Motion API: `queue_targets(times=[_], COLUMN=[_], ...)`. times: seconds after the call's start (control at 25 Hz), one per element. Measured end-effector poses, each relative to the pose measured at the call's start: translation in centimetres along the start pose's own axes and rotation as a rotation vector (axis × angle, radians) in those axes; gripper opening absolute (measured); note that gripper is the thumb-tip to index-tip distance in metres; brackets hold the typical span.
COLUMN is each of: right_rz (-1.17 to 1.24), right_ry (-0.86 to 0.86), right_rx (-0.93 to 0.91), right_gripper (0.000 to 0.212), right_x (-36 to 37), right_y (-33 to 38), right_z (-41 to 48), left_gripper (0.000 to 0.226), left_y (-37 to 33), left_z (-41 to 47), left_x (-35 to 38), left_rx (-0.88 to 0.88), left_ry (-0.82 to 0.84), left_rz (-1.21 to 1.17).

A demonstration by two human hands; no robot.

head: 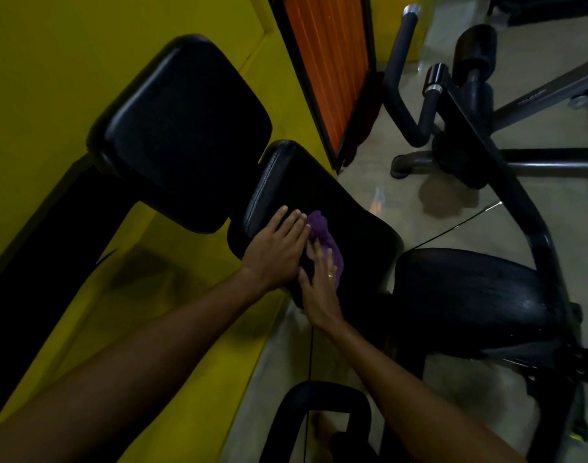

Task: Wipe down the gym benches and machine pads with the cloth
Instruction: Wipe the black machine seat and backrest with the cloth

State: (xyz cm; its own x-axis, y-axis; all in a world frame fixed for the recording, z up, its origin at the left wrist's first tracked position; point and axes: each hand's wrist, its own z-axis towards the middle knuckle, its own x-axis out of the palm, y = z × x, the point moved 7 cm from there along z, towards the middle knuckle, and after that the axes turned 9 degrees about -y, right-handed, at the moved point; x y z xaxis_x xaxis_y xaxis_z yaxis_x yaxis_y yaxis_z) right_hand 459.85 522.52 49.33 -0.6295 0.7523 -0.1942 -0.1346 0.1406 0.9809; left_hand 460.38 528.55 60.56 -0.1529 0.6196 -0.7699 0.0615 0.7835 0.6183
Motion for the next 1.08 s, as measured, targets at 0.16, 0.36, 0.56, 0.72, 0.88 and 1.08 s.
queue_targets(times=[0.16,0.36,0.56,0.72,0.88,1.08], right_rz=[-0.142,0.026,-0.045,-0.078,0.053,-0.037], right_ry=[0.018,-0.107,-0.018,-0.094,-0.164,-0.058], right_rx=[0.213,0.496,0.029,0.296,0.459,-0.046], right_gripper=[0.068,0.06,0.07,0.066,0.06,0.095], right_x=[-1.3,-1.5,0.0,-1.7,-0.9,-0.3], right_y=[-7.6,-5.9,-3.6,-10.4,-7.6,-4.1], right_z=[0.5,3.9,-3.3,-2.0,-0.5,-3.7], left_gripper=[0.066,0.062,0.064,0.065,0.065,0.063], left_y=[0.0,-0.3,-0.3,-0.3,-0.3,-0.3], left_z=[0.5,0.6,0.5,0.6,0.5,0.5], left_x=[0.6,0.9,1.0,0.6,0.5,0.7], left_rx=[-0.021,-0.036,-0.039,-0.037,-0.042,-0.039], left_ry=[-0.03,0.007,0.001,-0.001,0.006,0.028], left_rz=[0.108,0.164,0.186,0.174,0.165,0.178])
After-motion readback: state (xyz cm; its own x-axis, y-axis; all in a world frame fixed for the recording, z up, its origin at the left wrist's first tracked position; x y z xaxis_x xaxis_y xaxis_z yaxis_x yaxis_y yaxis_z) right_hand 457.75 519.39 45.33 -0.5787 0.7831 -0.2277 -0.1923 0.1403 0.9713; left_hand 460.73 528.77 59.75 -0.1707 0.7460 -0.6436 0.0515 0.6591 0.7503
